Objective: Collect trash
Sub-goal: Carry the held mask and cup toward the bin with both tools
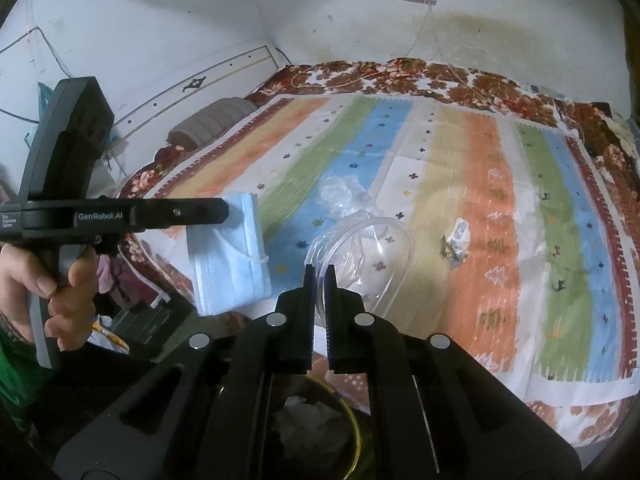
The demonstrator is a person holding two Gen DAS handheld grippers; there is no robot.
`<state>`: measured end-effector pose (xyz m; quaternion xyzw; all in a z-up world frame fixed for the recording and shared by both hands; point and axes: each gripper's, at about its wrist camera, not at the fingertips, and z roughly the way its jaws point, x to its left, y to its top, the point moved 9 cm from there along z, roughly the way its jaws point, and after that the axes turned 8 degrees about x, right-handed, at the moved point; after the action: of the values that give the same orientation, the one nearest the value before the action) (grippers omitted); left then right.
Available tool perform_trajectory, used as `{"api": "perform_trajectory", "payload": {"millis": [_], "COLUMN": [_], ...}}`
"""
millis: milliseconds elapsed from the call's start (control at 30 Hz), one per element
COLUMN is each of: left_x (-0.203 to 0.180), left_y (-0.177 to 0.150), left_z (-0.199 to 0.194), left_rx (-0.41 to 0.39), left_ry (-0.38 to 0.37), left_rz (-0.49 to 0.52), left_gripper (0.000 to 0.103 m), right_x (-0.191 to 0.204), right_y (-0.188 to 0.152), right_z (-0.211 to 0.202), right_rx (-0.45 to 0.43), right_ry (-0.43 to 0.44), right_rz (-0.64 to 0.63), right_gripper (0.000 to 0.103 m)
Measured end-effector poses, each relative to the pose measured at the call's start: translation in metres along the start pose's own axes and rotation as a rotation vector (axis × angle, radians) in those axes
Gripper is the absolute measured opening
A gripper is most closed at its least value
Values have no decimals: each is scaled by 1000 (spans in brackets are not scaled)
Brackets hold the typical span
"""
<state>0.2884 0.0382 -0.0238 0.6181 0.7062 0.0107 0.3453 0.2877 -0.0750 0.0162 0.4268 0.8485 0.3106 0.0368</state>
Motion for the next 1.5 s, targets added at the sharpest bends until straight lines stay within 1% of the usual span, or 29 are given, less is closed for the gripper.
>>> {"api": "perform_trajectory", "payload": {"millis": [67,233,367,433,567,700,800,900,1033,1167,1267,1333,1400,1500], "left_x": [-5,-15,-22,-26,-31,-36,-45,-50,-53,-52,-46,-43,-38,-37], "left_y": [-3,-10,-19,-21,-28,-41,-50,-60,-70,-80,-89,-95,-102,-110], "left_z": [-3,-12,-16,-21,-27,-28,-35,-37,-37,-34,-29,-26,-21,-14], "left_rx": [-4,-15,-5,-18,-30,-21,-49,-56,-48,-35,-12,4,27,55], "left_ry": [0,-33,-60,-61,-67,-35,23,32,31,26,22,16,22,37], "left_rz": [10,22,30,47,53,84,147,168,174,157,128,107,78,71], "left_gripper": [4,4,4,4,4,4,4,4,5,5,5,5,5,4], "right_x": [3,8,13,15,14,16,25,30,35,38,42,41,42,44], "right_y": [-4,-11,-20,-23,-30,-41,-49,-55,-65,-70,-76,-82,-90,-104], "right_z": [1,-4,-8,-11,-14,-13,-14,-16,-15,-20,-20,-16,-8,5], "right_rx": [8,15,28,29,34,56,67,68,85,73,84,104,145,211], "right_ry": [0,14,43,63,40,35,27,16,24,0,33,31,31,43], "right_rz": [-4,8,26,42,44,47,12,-13,-15,-24,-9,-2,-2,4], "right_gripper": [3,3,3,3,3,3,3,3,3,3,4,3,4,4]}}
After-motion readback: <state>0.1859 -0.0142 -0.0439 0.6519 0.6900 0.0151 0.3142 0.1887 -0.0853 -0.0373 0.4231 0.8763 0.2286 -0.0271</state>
